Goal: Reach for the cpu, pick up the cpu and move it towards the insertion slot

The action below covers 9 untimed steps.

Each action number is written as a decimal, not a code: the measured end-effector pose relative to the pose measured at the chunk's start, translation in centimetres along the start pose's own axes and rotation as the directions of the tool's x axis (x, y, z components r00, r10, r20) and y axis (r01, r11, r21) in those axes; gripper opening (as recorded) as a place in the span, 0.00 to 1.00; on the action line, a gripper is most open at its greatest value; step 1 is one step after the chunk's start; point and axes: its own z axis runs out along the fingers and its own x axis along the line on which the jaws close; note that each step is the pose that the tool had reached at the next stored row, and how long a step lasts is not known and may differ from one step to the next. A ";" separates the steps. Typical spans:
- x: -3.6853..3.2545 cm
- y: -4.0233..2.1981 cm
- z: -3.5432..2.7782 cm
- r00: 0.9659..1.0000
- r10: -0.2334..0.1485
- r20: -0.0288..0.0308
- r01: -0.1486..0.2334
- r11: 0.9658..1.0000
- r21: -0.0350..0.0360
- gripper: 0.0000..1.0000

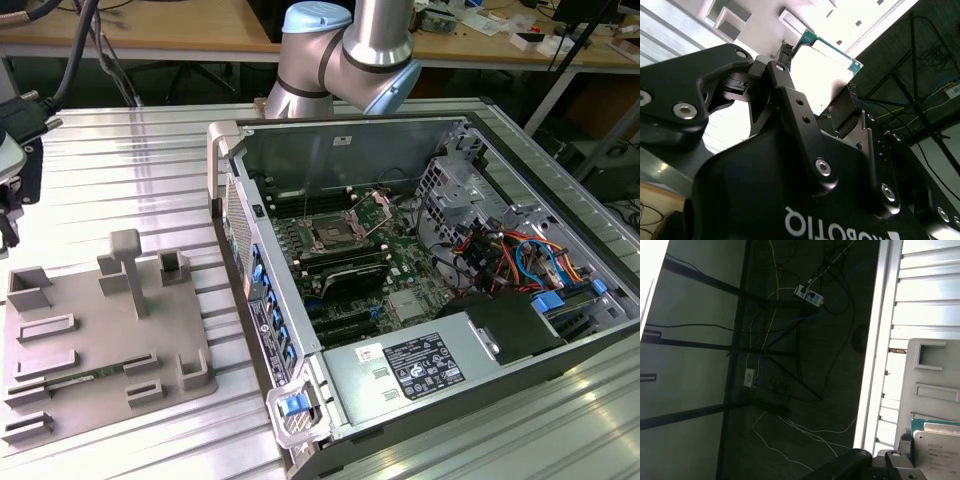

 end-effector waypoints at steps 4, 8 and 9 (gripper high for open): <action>0.01 0.02 -0.47 1.000 0.000 0.000 0.000 1.000 0.000 0.55; 0.04 0.06 -1.87 1.000 0.000 0.000 0.000 1.000 0.000 0.55; 0.05 0.07 -1.90 1.000 0.000 0.000 0.000 1.000 0.000 0.55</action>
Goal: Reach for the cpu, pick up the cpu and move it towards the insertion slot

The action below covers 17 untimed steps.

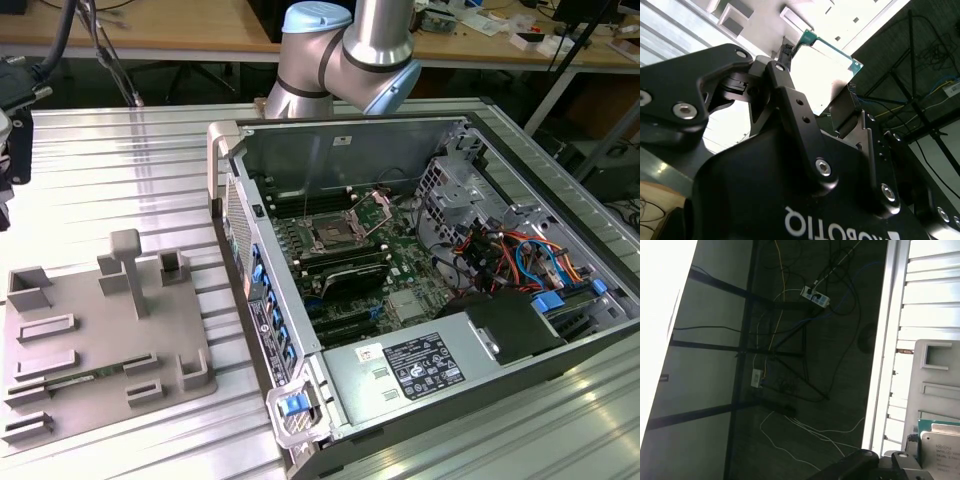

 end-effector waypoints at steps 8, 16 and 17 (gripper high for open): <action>0.00 0.00 -0.03 1.000 0.000 0.000 0.000 1.000 0.000 0.55; 0.02 0.03 -0.82 1.000 0.000 0.000 0.000 1.000 0.000 0.55; 0.02 0.04 -1.05 1.000 0.000 0.000 0.000 1.000 0.000 0.55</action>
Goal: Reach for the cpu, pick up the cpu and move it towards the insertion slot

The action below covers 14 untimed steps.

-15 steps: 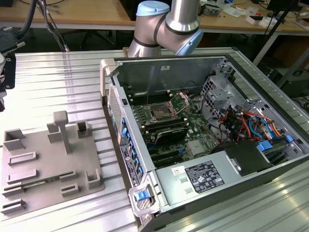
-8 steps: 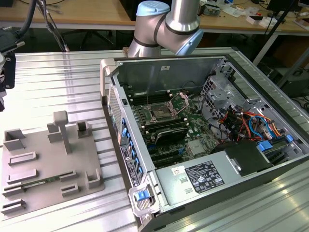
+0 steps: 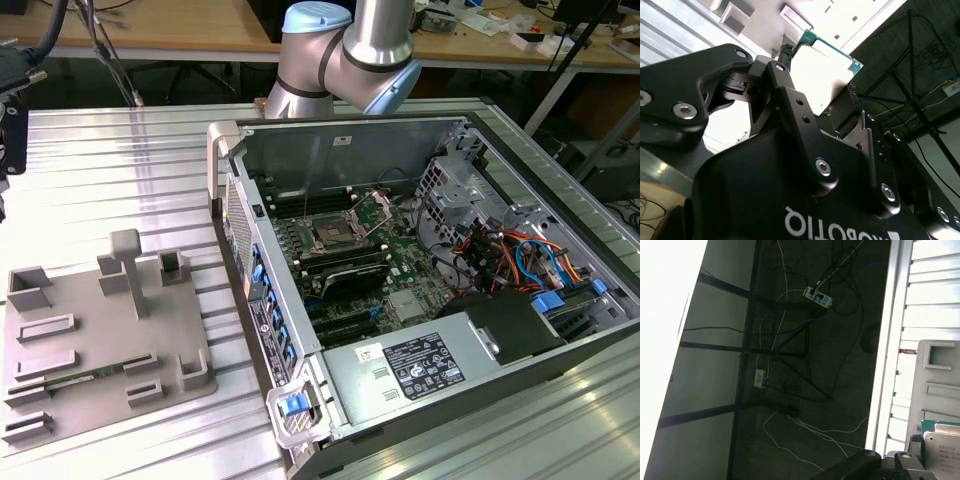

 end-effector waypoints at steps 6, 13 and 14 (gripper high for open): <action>0.02 0.02 -0.66 1.000 0.000 0.000 0.000 1.000 0.000 0.55; 0.02 0.03 -0.95 1.000 0.000 0.000 0.000 1.000 0.000 0.55; 0.01 0.04 -0.96 1.000 0.000 0.000 0.000 1.000 0.000 0.55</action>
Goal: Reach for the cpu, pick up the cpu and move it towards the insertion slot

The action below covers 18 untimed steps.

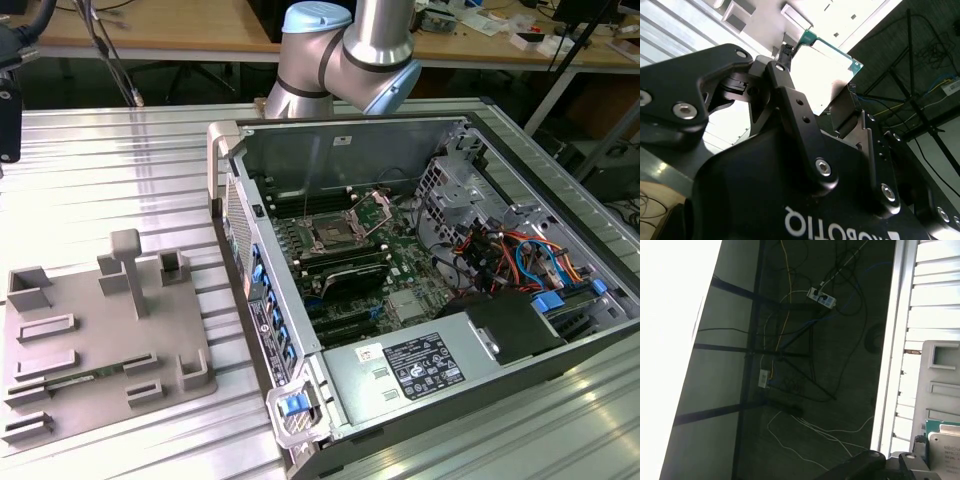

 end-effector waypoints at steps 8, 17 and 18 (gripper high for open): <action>-0.50 -0.10 0.00 1.000 0.000 0.000 0.000 1.000 0.000 0.55; -0.87 -0.16 -0.02 1.000 0.000 0.000 0.000 1.000 0.000 0.55; -0.88 -0.16 -0.02 1.000 0.000 0.000 0.000 1.000 0.000 0.55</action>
